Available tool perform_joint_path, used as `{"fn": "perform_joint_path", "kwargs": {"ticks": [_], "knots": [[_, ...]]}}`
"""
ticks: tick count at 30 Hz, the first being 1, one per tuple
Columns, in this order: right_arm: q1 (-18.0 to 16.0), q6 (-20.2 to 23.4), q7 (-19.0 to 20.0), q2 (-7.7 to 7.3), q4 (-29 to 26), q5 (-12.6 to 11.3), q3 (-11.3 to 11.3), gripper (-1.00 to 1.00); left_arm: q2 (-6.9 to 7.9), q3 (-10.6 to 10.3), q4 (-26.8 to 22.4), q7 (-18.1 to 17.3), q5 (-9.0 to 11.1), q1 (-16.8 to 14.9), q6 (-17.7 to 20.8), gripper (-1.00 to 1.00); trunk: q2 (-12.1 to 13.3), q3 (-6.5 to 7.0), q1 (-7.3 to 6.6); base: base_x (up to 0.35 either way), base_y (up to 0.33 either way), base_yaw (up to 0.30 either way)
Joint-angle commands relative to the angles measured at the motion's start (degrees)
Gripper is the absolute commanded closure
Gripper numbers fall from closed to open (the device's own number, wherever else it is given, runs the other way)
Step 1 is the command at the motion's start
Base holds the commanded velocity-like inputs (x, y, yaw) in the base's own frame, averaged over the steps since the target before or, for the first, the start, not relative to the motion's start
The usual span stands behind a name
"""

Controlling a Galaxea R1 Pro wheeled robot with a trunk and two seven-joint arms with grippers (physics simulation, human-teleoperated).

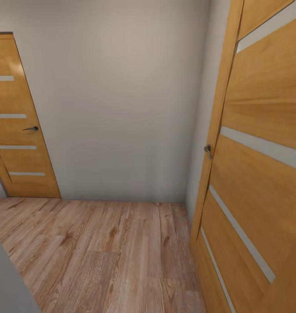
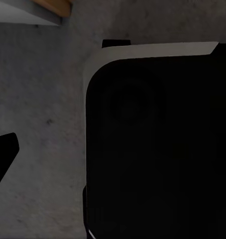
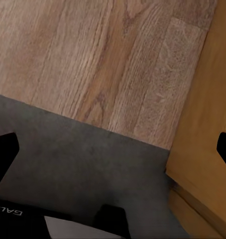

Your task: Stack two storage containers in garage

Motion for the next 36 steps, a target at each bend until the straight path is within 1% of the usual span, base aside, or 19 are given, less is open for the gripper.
{"fn": "perform_joint_path", "kwargs": {"ticks": [1, 9, 17, 22, 23, 28, 29, 31, 32, 36], "knots": [[0.1, -0.4, 0.2, -0.23, 0.2, -0.5, 0.5, -1.00, 0.00, 0.0, 0.0, 0.0, 0.1, 0.0, -0.1, -1.00, 0.0, -0.05, 0.00, 0.000, 0.000, 0.000], [1.2, -1.5, 1.6, -1.55, 0.2, -0.6, 0.5, -1.00, 0.00, 0.0, 0.0, 0.0, 0.1, 0.0, -0.1, -1.00, 0.0, -0.05, 0.00, 0.000, 0.000, 0.000], [3.3, -3.1, 1.8, -2.45, 0.2, -0.6, 0.5, -1.00, 0.00, 0.0, 0.0, 0.0, 0.1, 0.0, -0.1, -1.00, 0.0, -0.05, 0.00, 0.000, 0.000, 0.000], [4.6, -3.3, 1.8, -2.64, 0.2, -0.6, 0.5, -1.00, 0.00, 0.0, 0.0, 0.0, 0.1, 0.0, -0.1, -1.00, 0.0, -0.05, 0.00, 0.000, 0.000, 0.000], [5.5, -3.4, 1.8, -2.79, 0.2, -0.5, 0.5, -1.00, 0.00, 0.1, 0.0, 0.0, 0.2, 0.0, -0.1, -1.00, 0.0, -0.05, 0.00, 0.000, 0.000, 0.000], [6.3, -3.6, 1.9, -3.83, 0.2, -0.6, 0.5, -1.00, 0.00, 0.1, 0.0, 0.0, 0.2, 0.0, -0.1, -1.00, 0.0, -0.05, 0.00, 0.000, 0.000, 0.000], [6.9, -3.8, 3.0, -3.97, 0.2, -0.7, 0.5, -1.00, 0.03, 0.1, 0.0, 0.0, 0.2, 0.0, -0.1, -1.00, 0.0, -0.05, 0.00, 0.000, 0.000, 0.000], [7.1, -3.9, 4.2, -4.09, 0.2, -0.7, 0.5, -1.00, 0.01, 0.2, 0.0, 0.0, 0.2, 0.0, -0.1, -1.00, 0.0, -0.05, 0.00, 0.000, 0.000, 0.000], [7.6, -4.1, 5.0, -4.89, 0.2, -0.8, 0.5, -1.00, 0.02, 0.2, 0.0, 0.0, 0.2, 0.0, -0.1, -1.00, 0.0, -0.05, 0.00, 0.000, 0.000, 0.000], [8.0, -4.3, 5.2, -5.35, 0.2, -1.0, 0.5, -1.00, 0.05, 0.2, 0.0, 0.0, 0.2, 0.0, -0.1, -1.00, 0.0, -0.05, 0.00, 0.000, 0.000, 0.000]]}}
